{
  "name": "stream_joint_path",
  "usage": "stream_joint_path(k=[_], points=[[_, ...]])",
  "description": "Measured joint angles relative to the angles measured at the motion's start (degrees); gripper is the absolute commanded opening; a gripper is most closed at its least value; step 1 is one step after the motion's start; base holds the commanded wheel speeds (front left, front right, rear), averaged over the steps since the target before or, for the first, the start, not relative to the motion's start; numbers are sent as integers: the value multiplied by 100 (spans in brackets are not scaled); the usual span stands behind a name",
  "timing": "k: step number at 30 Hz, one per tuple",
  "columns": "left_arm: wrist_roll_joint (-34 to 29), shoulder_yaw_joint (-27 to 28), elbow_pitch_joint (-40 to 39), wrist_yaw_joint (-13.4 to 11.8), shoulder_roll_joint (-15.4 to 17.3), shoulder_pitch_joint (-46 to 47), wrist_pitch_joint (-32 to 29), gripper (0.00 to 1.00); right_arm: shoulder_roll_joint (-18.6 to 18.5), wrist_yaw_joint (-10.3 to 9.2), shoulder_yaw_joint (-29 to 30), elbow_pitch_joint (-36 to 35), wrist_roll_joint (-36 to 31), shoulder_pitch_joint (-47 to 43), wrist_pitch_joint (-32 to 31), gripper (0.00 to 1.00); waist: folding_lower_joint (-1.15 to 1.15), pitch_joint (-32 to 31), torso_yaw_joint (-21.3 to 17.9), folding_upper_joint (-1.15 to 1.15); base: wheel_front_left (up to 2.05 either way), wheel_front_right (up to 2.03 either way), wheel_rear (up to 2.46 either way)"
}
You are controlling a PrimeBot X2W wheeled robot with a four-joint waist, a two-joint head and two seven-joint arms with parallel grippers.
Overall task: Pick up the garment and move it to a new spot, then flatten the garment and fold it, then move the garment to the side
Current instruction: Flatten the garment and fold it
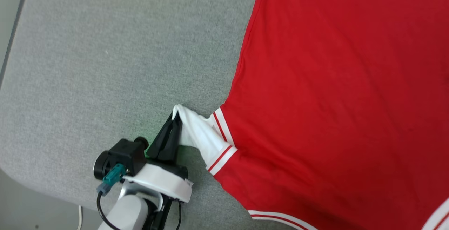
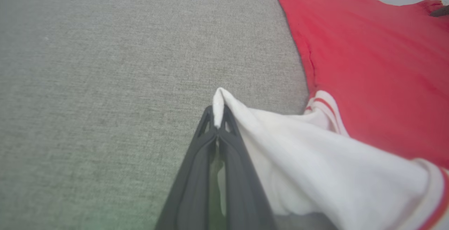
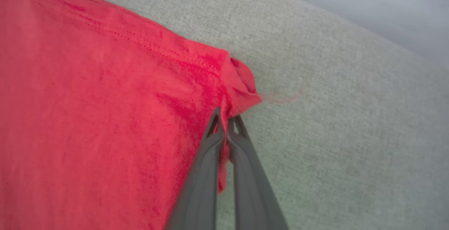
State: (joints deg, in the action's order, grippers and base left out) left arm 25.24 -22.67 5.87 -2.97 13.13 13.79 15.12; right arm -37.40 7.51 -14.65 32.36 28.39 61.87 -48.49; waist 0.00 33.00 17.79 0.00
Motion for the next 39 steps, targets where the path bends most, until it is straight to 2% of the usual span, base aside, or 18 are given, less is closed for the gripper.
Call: stream_joint_path(k=[4,12,17,23,30,39], points=[[-47,89,93,22,1,-194,-3,0,-122,0,-382,-200,226,-126,393,0,0,-344,-107,0,0,0,0],[-32,229,231,-35,130,-651,-5,0,-922,1,-933,-1007,996,-1087,928,0,0,-1148,-372,0,0,0,0],[40,322,260,-162,267,-1017,-32,0,-1400,1,-934,-1541,1399,-2087,1294,0,-1,-1632,-607,0,0,0,0],[153,447,181,-314,387,-1480,-60,0,-1546,1,-559,-1931,1734,-3548,1624,0,-1,-2106,-1011,0,0,0,0],[221,489,91,-376,483,-1713,-135,0,-1444,1,30,-1996,1948,-5247,1984,0,-1,-2466,-1429,0,0,0,0],[265,501,54,-392,549,-1741,-159,0,-726,1,513,-1970,1895,-6973,2141,0,-1,-2531,-1586,0,0,0,0]])
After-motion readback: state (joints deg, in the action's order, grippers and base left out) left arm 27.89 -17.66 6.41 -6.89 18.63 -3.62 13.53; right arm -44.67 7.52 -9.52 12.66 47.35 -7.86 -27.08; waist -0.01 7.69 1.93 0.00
